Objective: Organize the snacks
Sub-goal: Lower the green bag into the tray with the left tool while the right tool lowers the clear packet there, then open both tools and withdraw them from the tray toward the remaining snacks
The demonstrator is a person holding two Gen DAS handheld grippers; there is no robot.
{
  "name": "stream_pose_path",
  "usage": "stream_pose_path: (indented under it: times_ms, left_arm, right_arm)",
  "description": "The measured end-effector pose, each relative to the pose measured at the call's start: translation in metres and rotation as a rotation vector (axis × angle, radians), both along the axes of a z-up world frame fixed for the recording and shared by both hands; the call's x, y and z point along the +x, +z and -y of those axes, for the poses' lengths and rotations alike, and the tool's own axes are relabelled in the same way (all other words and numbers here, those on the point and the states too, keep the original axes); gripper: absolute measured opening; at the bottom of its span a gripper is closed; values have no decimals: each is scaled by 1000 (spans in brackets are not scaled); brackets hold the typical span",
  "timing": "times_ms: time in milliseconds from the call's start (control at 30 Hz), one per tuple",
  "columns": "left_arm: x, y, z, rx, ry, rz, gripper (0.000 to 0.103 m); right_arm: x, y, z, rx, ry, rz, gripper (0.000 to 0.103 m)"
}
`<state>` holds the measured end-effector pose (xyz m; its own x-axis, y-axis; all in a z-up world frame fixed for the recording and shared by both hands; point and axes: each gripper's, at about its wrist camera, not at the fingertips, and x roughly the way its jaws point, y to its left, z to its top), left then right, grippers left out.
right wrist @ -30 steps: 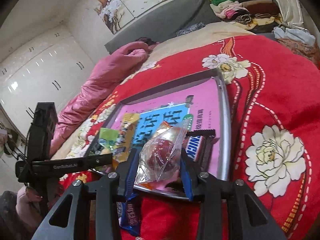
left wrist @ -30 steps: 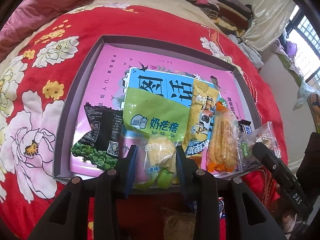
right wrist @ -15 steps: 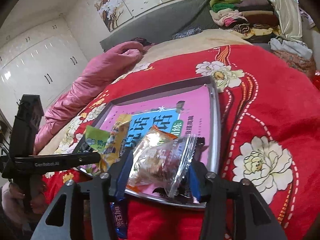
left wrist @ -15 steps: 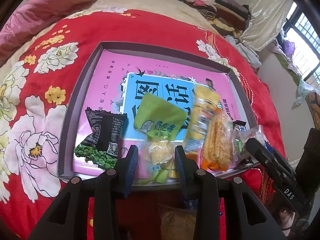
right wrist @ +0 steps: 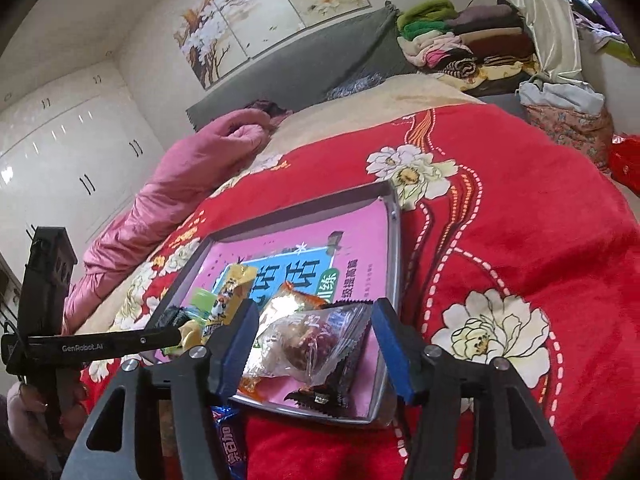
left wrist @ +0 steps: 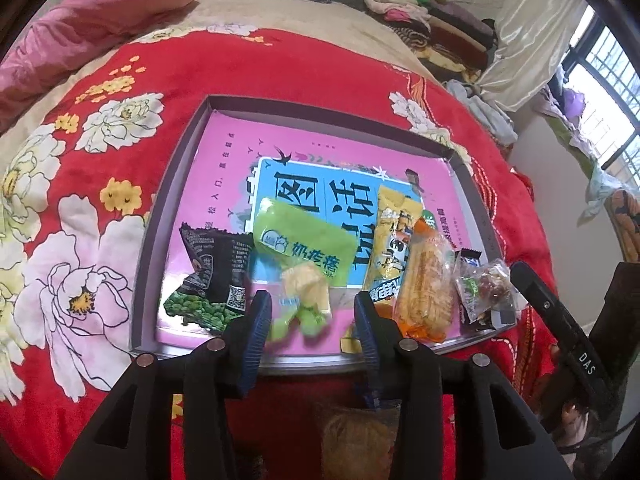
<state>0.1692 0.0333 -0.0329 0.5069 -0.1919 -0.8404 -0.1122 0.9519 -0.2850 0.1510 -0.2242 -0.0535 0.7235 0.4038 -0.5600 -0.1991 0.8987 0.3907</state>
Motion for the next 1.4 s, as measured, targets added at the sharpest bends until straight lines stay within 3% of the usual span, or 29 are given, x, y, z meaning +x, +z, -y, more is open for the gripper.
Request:
stream_pose_path:
  times_ms: [267, 767, 1400]
  left_arm:
    - [-11, 19, 1, 24, -16, 50, 60]
    - [-40, 43, -6, 22, -15, 107, 74]
    - [-76, 49, 13, 89, -25, 106, 77]
  right_arm:
    - [-8, 9, 1, -11, -11, 35, 61]
    - [-46, 35, -9, -49, 3, 113, 68]
    - [-92, 43, -46, -166, 14, 122, 78]
